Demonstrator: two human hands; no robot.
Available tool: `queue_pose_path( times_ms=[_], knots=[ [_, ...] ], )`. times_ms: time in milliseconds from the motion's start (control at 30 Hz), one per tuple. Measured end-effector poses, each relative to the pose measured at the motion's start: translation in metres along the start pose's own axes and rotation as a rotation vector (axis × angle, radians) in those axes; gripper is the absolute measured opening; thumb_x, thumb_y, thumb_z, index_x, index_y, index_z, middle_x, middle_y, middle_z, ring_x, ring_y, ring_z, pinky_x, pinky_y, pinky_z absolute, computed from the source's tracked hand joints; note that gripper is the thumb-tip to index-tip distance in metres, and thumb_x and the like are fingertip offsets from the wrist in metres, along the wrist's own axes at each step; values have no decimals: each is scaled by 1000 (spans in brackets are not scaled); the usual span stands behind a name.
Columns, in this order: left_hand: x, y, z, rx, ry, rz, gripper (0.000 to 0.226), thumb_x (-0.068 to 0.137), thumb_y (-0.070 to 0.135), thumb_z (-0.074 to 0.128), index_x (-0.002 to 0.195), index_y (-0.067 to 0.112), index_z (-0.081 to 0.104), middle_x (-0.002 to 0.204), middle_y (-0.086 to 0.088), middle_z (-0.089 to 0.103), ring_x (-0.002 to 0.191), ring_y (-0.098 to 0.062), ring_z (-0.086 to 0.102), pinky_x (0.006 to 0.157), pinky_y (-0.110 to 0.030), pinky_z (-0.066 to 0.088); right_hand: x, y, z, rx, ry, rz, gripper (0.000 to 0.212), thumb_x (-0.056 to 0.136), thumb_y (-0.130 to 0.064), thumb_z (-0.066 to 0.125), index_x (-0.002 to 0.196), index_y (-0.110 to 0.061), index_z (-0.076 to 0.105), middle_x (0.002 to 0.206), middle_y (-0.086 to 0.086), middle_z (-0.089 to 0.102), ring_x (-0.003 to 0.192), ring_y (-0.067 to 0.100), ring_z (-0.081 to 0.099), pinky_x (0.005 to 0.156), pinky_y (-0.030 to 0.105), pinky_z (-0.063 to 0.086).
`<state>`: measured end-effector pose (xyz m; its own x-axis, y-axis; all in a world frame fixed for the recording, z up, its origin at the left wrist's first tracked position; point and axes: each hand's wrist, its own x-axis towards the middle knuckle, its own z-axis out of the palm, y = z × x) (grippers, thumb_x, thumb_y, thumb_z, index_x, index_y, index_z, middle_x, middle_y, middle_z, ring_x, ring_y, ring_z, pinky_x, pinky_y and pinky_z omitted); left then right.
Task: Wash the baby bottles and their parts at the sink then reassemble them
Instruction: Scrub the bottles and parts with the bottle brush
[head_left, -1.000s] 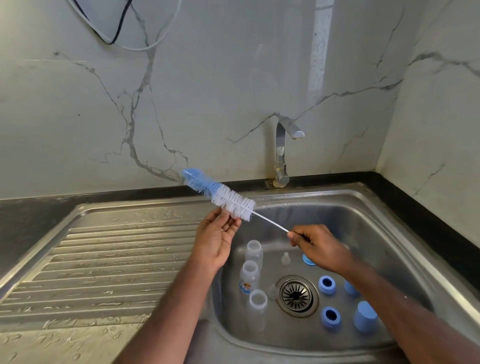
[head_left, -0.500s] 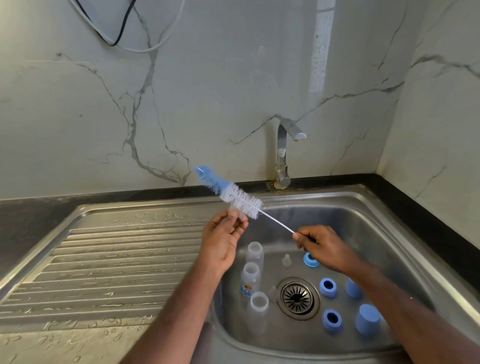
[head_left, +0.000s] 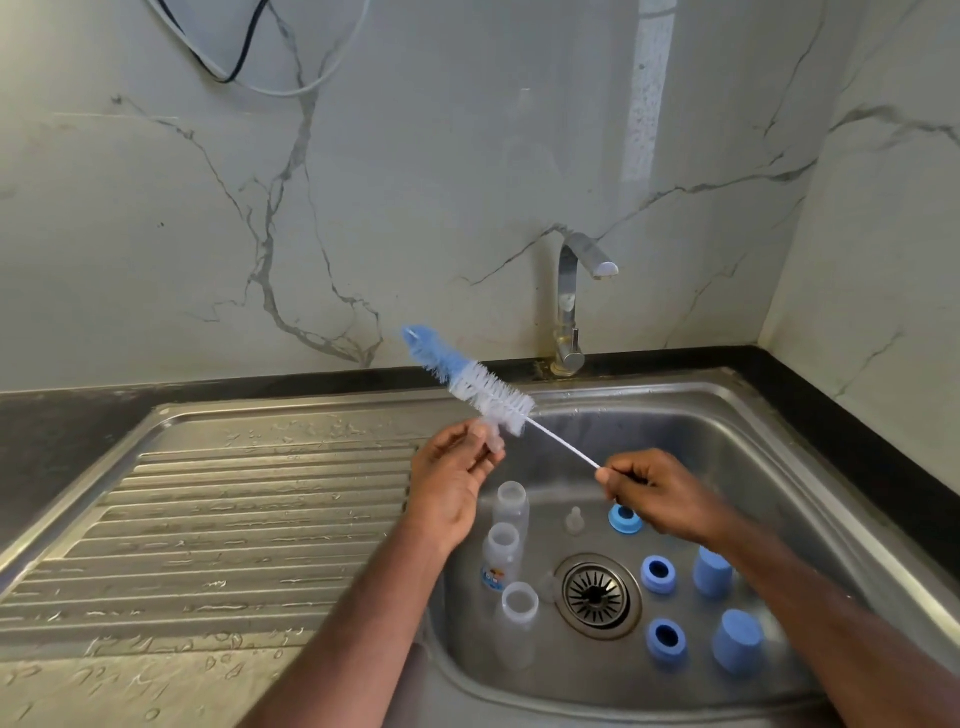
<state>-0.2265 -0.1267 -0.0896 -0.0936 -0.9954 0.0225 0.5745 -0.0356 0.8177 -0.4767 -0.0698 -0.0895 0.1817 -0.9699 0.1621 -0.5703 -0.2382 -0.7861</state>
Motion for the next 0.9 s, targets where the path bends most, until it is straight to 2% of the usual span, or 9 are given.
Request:
queue_pose_path(
  times_ms=[100,167,267,367,467,533,600,733,900],
  knots=[
    [1,10,-6,-173,133,1,7,95,0,59,94,0,66,82,-13,72,78,-19,72,74,-28,61,-1,3,-4,36,-6,19,32,102,-22,58,74,-9,66,52,-5,47,46,1,43,47,13,37],
    [3,14,-10,-227,163,-1,9,95,-2,58,92,1,66,83,-14,72,80,-20,72,73,-28,61,1,4,-1,-15,-5,19,32,102,-21,58,73,-9,66,54,-5,49,47,1,44,49,13,37],
    [-3,9,-5,-133,70,-49,10,95,-3,58,92,1,67,84,-13,72,78,-19,72,74,-29,61,8,5,13,-151,12,6,34,102,-26,58,69,-20,65,56,-4,53,52,1,47,55,19,42],
    [-9,0,9,-56,-25,-68,11,94,-3,58,93,0,69,81,-12,73,75,-18,70,76,-29,60,14,5,28,-144,72,33,33,102,-26,58,70,-21,65,54,-7,52,52,3,46,56,24,43],
    [-5,7,7,-152,25,-54,9,87,2,64,94,0,68,84,-14,73,78,-19,72,74,-28,60,9,6,13,-127,66,32,34,101,-26,59,68,-23,64,56,-5,52,54,5,49,58,24,43],
    [1,13,-4,-215,81,-40,8,88,0,64,95,0,67,86,-15,73,79,-19,73,72,-27,60,2,5,-1,-120,0,18,37,102,-25,59,65,-26,62,55,-8,54,54,1,50,56,17,42],
    [1,15,-9,-161,70,-37,9,92,-3,60,95,-1,68,85,-15,73,78,-19,72,73,-28,61,0,3,-1,-113,-39,23,39,102,-22,59,63,-26,61,53,-13,55,52,-1,51,55,12,40],
    [-10,4,5,75,-64,-108,13,93,-4,60,89,1,72,85,-16,72,79,-22,70,75,-31,61,11,1,19,-151,62,28,33,101,-24,60,69,-24,66,49,-14,51,49,1,47,54,15,39],
    [-3,1,1,40,-24,-88,8,89,-2,64,94,-7,68,85,-16,71,83,-24,68,71,-29,60,11,5,18,-189,79,46,31,101,-27,59,71,-21,66,54,-6,51,49,2,45,54,19,42]
  ],
)
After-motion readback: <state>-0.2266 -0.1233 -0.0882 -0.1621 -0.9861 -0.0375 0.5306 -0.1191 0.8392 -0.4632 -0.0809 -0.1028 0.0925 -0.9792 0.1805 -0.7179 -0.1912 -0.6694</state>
